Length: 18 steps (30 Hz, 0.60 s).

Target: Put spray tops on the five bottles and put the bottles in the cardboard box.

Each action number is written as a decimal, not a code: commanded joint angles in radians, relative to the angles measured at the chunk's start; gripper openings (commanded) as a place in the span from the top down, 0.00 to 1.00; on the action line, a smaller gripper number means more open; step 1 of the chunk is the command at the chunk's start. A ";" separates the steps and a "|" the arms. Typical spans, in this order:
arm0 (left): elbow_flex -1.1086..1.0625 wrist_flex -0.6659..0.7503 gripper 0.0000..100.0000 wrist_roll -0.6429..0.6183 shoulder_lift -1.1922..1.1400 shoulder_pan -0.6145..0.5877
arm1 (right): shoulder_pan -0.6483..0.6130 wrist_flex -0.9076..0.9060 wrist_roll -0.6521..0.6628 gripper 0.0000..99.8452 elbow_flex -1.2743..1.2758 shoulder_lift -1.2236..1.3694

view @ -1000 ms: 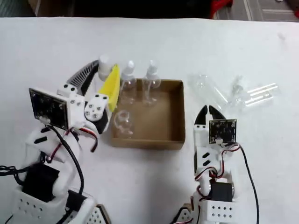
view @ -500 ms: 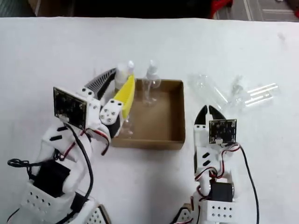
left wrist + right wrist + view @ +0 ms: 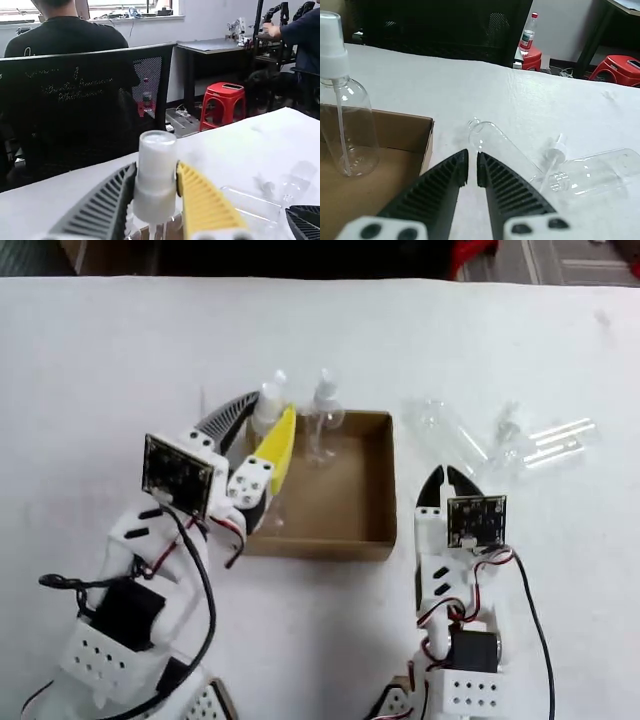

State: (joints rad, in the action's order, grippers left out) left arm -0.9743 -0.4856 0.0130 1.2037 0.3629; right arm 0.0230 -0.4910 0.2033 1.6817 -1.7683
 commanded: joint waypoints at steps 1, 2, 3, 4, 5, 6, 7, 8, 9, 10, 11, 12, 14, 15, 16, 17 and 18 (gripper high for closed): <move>0.137 -0.063 0.98 0.011 0.019 0.012 | -0.004 -0.007 0.015 0.98 0.011 0.001; 0.155 -0.078 0.98 0.011 0.016 0.012 | -0.004 -0.007 0.015 0.98 0.011 0.001; 0.160 -0.083 0.98 0.012 0.016 0.012 | -0.004 -0.007 0.015 0.98 0.011 0.001; 0.158 -0.081 0.98 0.015 0.018 0.012 | -0.004 -0.007 0.015 0.98 0.011 0.001; 0.158 -0.081 0.98 0.017 0.018 0.010 | -0.004 -0.007 0.015 0.98 0.011 0.001; 0.158 -0.083 0.98 0.017 0.018 0.010 | -0.004 -0.007 0.015 0.98 0.011 0.001; 0.158 -0.083 0.98 0.018 0.018 0.010 | -0.004 -0.007 0.015 0.98 0.011 0.001; 0.158 -0.081 0.98 0.018 0.018 0.010 | -0.004 -0.007 0.015 0.98 0.011 0.001; 0.158 -0.081 0.98 0.018 0.018 0.010 | -0.004 -0.007 0.015 0.98 0.011 0.001; 0.158 -0.081 0.98 0.018 0.018 0.010 | -0.004 -0.007 0.015 0.98 0.011 0.001; 0.158 -0.081 0.98 0.018 0.016 0.010 | -0.004 -0.007 0.015 0.98 0.011 0.001; 0.158 -0.084 0.97 0.018 0.013 0.010 | -0.004 -0.007 0.015 0.98 0.011 0.001; 0.138 -0.080 0.97 0.021 0.013 -0.004 | -0.004 -0.007 0.015 0.98 0.011 0.001; 0.127 -0.077 0.97 0.031 0.013 -0.022 | -0.004 -0.007 0.015 0.98 0.011 0.001; 0.110 -0.061 0.97 0.043 0.013 -0.038 | -0.004 -0.007 0.015 0.98 0.011 0.001; 0.091 -0.043 0.98 0.048 0.013 -0.053 | -0.004 -0.007 0.015 0.98 0.011 0.001; 0.064 -0.026 0.98 0.044 0.018 -0.068 | -0.004 -0.007 0.015 0.98 0.011 0.001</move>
State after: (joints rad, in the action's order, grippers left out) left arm -0.8746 -0.5654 0.0361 1.2037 0.3521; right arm 0.0230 -0.4910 0.2033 1.6817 -1.7683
